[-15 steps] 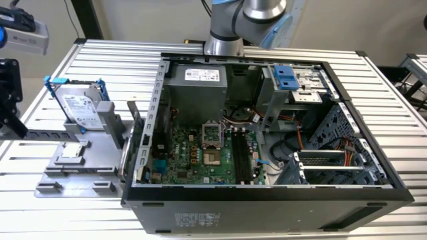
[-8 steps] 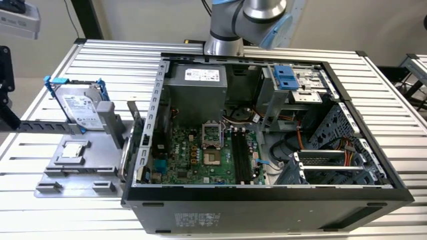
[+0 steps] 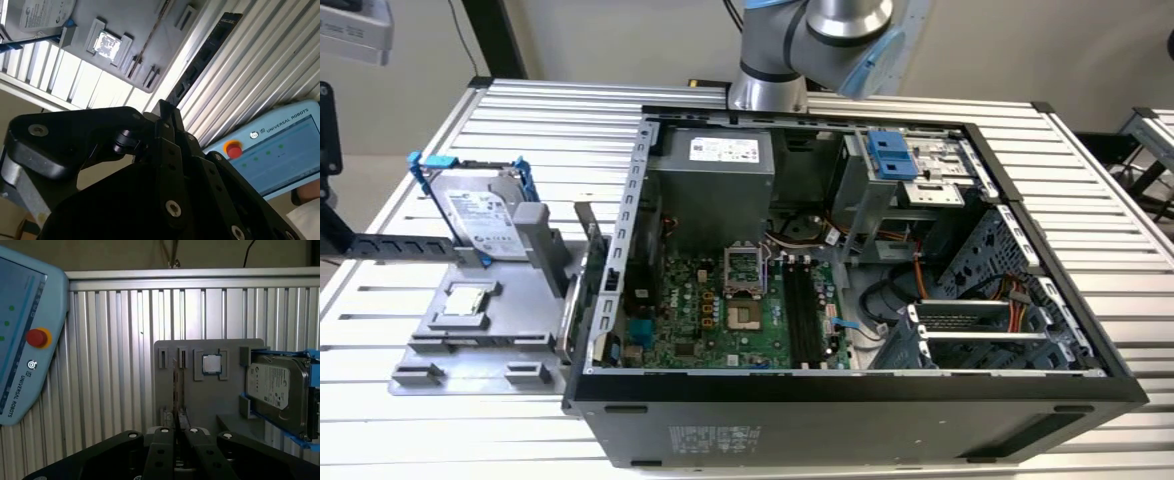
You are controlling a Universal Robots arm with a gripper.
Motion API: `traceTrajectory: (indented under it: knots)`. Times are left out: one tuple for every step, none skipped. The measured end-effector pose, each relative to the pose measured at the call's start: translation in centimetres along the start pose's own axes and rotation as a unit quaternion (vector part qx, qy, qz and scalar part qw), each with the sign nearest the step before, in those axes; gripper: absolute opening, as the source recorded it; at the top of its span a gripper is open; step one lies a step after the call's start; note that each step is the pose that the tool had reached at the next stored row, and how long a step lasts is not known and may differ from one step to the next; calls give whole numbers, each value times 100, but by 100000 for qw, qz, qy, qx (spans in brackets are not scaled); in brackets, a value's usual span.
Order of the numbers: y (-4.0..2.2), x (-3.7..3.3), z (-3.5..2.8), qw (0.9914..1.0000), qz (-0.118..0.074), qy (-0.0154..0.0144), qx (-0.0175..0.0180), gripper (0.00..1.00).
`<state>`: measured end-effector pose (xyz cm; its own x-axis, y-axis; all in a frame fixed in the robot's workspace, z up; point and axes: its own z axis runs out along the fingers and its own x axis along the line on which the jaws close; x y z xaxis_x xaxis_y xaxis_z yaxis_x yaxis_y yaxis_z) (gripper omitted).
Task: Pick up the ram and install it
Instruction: 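Pick up the ram and move it above insertion slot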
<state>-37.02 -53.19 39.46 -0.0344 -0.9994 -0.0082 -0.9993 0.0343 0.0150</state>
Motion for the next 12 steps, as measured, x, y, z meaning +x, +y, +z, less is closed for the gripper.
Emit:
traceTrajectory:
  knots:
    - [0,0,0,100000,-2,-1,0,0]
    - [-3,-1,-1,100000,0,6,-6,0]
    - [-14,-1,-3,100000,-2,14,-13,0]
    - [-34,-2,-2,100000,6,9,-10,0]
    - [-65,-3,-2,100000,5,5,-9,0]
    - [-102,-4,-3,100000,2,8,-20,0]
    - [-138,-5,-3,100000,2,6,-28,0]
    - [-176,-6,-3,100000,0,5,-37,0]
    - [-211,-7,-4,100000,-3,6,-47,0]
    - [-245,-8,-4,100000,0,7,-62,0]
    - [-279,-10,-5,100000,-1,6,-75,0]
    - [-313,-11,-6,100000,1,11,-92,0]
